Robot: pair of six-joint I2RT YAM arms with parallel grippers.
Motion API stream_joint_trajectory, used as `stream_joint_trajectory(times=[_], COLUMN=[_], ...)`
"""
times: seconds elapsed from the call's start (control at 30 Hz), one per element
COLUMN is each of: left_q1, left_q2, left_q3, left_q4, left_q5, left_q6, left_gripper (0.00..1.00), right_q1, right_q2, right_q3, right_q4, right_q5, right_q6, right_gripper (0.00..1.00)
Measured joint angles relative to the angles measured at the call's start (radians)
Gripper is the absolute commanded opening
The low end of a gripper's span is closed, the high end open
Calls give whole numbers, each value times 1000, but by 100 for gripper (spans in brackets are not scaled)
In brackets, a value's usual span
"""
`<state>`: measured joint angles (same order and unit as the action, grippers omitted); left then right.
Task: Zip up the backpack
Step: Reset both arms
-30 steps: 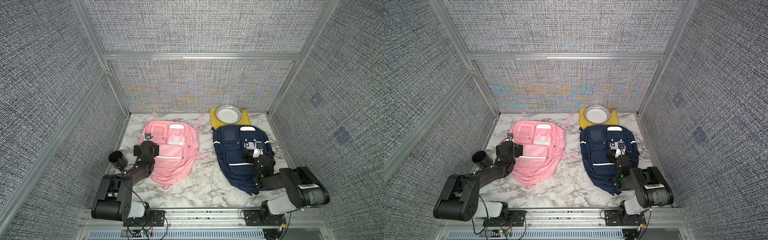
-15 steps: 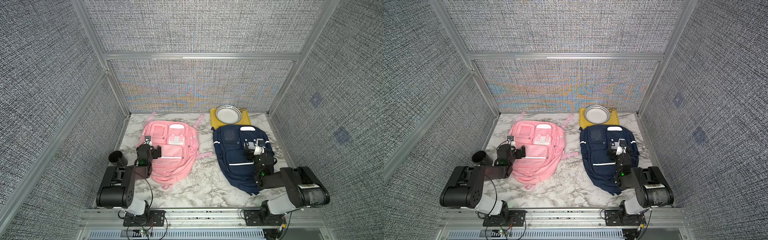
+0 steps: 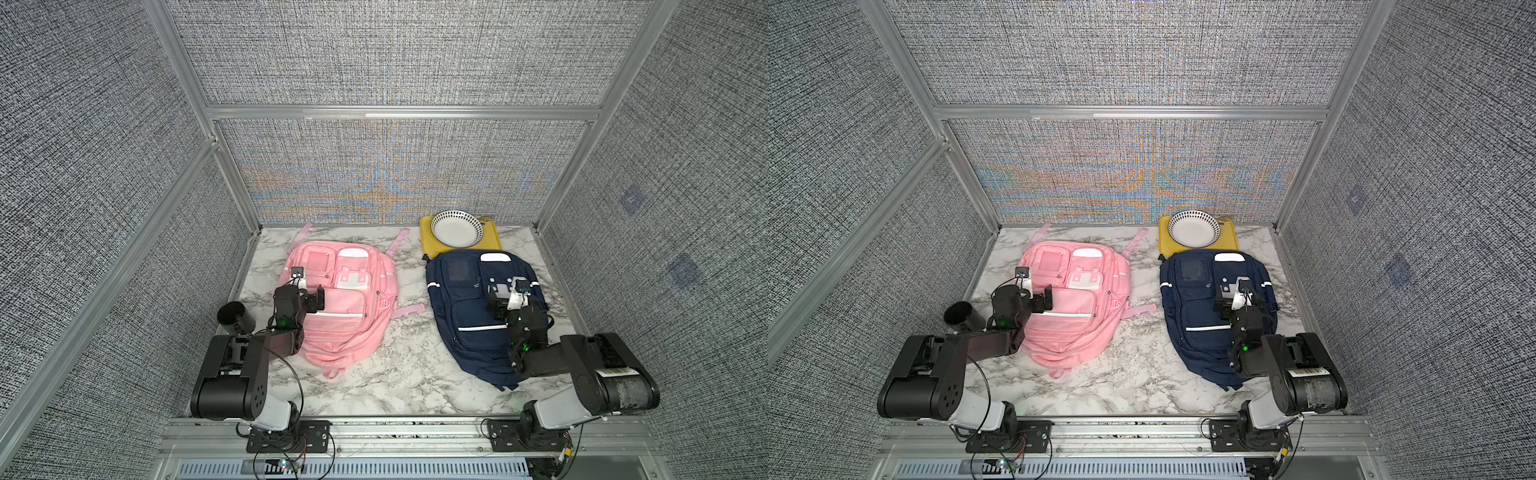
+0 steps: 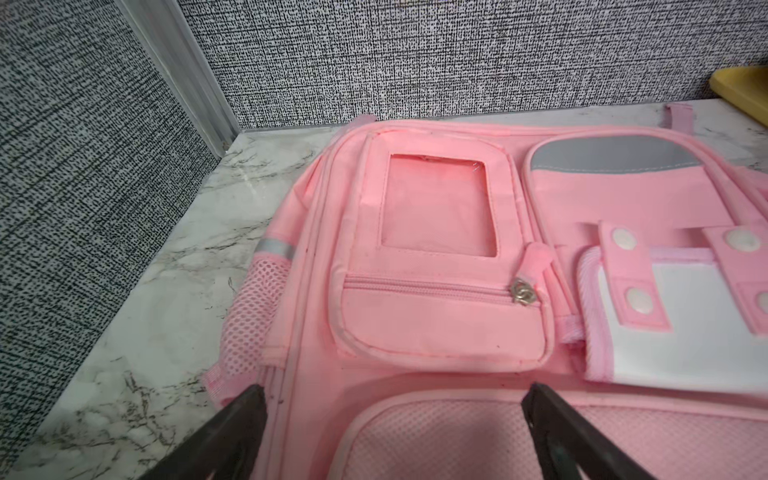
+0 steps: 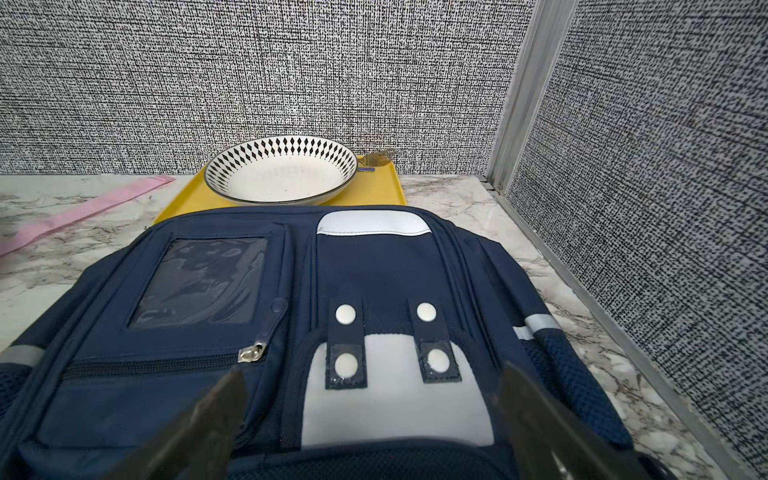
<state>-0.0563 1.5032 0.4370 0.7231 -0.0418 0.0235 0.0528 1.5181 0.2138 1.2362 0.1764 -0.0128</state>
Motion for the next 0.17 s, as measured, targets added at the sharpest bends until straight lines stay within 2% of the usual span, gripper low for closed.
stream_joint_trajectory(times=[0.17], left_q1=[2], left_q2=[2], left_q3=[2], left_q4=[-4], left_q5=[9], left_q6=[2], left_gripper=[100], right_q1=[0], right_q2=[0], right_q3=[0], right_q4=[0], right_q5=[0], right_q6=[0], right_gripper=[98])
